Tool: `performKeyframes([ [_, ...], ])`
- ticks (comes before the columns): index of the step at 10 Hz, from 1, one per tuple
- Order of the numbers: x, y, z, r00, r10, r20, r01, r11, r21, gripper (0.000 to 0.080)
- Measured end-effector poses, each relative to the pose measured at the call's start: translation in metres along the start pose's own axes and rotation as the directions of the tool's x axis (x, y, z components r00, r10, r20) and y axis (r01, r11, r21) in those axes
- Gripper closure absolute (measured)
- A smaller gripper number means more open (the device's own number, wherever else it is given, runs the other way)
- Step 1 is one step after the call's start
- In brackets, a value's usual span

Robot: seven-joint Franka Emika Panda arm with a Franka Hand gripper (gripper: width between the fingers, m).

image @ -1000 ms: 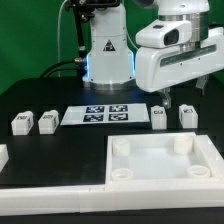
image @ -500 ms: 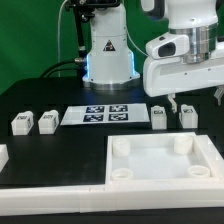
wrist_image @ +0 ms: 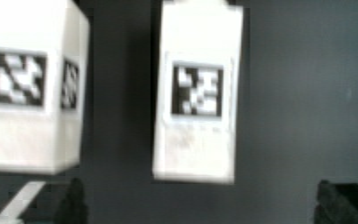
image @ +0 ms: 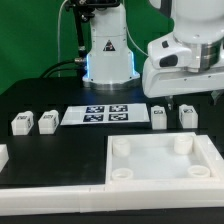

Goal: Assemble one leg

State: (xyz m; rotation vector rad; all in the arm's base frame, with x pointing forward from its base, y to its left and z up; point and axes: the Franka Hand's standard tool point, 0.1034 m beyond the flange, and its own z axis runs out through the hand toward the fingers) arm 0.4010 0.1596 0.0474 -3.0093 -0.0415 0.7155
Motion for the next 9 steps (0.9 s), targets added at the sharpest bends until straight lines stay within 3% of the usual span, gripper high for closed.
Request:
performKeyframes([
  [4, 0.001, 0.001, 0.003, 0.929, 0.008, 0.371, -0.004, 1.0, -0.012, 0.015],
  [5, 0.009, -0.001, 0.004, 0.935, 0.007, 0.355, -0.005, 1.0, -0.006, 0.015],
  [7, 0.008, -0.001, 0.005, 0.934, 0.007, 0.358, -0.004, 1.0, -0.008, 0.015],
  [9, 0.004, -0.004, 0.02, 0.923, 0.038, 0.383, -0.031, 0.999, -0.024, 0.015],
])
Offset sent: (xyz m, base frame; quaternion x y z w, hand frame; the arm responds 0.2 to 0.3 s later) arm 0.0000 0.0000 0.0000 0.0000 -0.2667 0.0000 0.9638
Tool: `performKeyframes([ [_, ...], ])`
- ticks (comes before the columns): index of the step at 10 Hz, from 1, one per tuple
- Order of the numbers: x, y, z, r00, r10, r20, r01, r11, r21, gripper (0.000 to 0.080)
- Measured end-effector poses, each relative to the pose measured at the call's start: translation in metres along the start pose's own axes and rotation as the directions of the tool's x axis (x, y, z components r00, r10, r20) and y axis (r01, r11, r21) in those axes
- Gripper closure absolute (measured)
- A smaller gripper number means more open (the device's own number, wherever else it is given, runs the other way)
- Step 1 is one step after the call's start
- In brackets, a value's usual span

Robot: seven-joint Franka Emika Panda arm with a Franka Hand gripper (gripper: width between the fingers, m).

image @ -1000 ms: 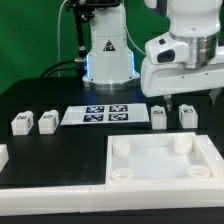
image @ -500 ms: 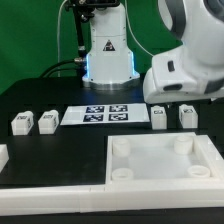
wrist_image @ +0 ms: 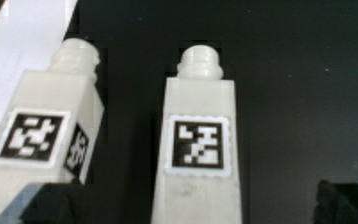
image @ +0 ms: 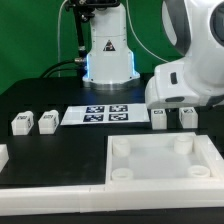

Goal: Assemble one leg

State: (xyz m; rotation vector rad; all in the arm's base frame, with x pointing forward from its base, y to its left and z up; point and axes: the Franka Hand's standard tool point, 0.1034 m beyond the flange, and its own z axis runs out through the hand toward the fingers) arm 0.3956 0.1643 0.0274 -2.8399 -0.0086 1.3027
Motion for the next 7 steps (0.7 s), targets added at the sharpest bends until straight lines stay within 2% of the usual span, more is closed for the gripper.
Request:
performKeyframes([
  [3, 0.002, -0.004, 0.016, 1.0, -0.003, 0.015, 0.003, 1.0, -0.009, 0.015],
  [6, 0.003, -0.004, 0.018, 1.0, -0.003, 0.019, 0.004, 1.0, -0.009, 0.015],
  [7, 0.003, -0.004, 0.018, 1.0, -0.004, 0.019, 0.004, 1.0, -0.009, 0.0262],
])
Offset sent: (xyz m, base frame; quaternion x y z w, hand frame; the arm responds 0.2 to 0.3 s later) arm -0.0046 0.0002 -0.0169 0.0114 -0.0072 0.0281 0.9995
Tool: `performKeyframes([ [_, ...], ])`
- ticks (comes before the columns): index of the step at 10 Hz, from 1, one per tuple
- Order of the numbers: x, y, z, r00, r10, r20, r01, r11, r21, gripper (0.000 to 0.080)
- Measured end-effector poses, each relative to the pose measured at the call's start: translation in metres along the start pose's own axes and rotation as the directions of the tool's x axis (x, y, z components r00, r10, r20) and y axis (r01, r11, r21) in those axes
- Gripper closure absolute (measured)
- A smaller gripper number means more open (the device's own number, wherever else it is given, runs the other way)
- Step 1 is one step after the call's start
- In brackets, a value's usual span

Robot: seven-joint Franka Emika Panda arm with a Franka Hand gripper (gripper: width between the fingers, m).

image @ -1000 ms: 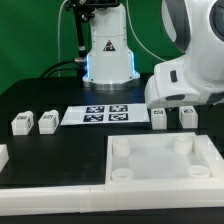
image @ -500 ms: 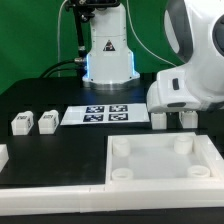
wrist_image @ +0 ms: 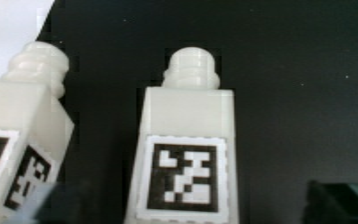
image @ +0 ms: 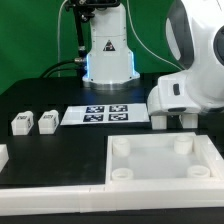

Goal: Assemble one leg

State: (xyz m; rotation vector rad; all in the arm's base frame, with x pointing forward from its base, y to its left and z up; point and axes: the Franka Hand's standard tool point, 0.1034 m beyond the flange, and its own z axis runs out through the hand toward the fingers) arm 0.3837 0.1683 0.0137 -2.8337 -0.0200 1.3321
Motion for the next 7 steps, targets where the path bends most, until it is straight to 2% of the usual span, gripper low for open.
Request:
performKeyframes([
  [1, 0.0, 0.0, 0.0, 1.0, 0.0, 0.0, 0.0, 1.0, 0.0, 0.0397],
  [2, -0.0001, 0.0, 0.0, 1.0, 0.0, 0.0, 0.0, 1.0, 0.0, 0.0397],
  [3, -0.0001, 0.0, 0.0001, 1.0, 0.0, 0.001, 0.0, 1.0, 0.0, 0.0509],
  [7, -0.0001, 0.0, 0.0001, 1.0, 0.0, 0.001, 0.0, 1.0, 0.0, 0.0509],
])
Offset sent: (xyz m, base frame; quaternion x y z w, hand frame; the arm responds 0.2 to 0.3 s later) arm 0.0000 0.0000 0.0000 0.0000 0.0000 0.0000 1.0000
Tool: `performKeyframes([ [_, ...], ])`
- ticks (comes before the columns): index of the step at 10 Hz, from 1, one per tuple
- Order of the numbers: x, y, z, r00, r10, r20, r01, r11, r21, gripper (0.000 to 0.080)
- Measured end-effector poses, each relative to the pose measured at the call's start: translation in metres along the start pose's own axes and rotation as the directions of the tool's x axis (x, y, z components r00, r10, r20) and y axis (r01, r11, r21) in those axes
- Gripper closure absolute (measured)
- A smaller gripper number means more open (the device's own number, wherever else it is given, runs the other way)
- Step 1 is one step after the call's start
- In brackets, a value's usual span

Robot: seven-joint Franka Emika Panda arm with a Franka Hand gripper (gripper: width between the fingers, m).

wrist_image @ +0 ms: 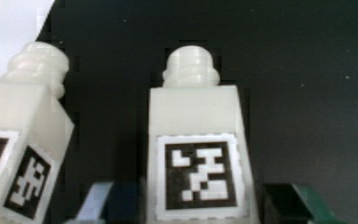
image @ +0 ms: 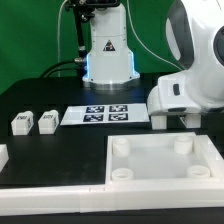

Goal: Assemble one leg

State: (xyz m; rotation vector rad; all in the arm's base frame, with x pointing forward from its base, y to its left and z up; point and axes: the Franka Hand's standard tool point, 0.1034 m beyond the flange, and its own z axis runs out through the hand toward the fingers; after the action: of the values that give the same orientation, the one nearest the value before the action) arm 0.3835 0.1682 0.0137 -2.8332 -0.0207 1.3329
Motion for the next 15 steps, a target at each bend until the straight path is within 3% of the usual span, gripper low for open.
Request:
performKeyframes([
  [4, 0.0, 0.001, -0.004, 1.0, -0.012, -0.009, 0.012, 1.0, -0.003, 0.0509],
  [6, -0.014, 0.014, -0.037, 0.998, -0.058, -0.037, 0.059, 0.998, 0.002, 0.0509],
  [7, -0.011, 0.023, -0.057, 0.992, -0.092, -0.083, 0.093, 0.996, 0.011, 0.0508],
  [8, -0.01, 0.032, -0.091, 0.97, -0.111, -0.217, 0.118, 0.993, 0.02, 0.0508],
  [10, -0.036, 0.054, -0.138, 0.902, -0.102, -0.419, 0.119, 0.993, 0.015, 0.0508],
  [12, -0.052, 0.056, -0.197, 0.8, -0.08, -0.595, 0.106, 0.994, 0.009, 0.0508],
  [15, -0.049, 0.057, -0.203, 0.597, -0.065, -0.8, 0.099, 0.995, -0.007, 0.0508],
])
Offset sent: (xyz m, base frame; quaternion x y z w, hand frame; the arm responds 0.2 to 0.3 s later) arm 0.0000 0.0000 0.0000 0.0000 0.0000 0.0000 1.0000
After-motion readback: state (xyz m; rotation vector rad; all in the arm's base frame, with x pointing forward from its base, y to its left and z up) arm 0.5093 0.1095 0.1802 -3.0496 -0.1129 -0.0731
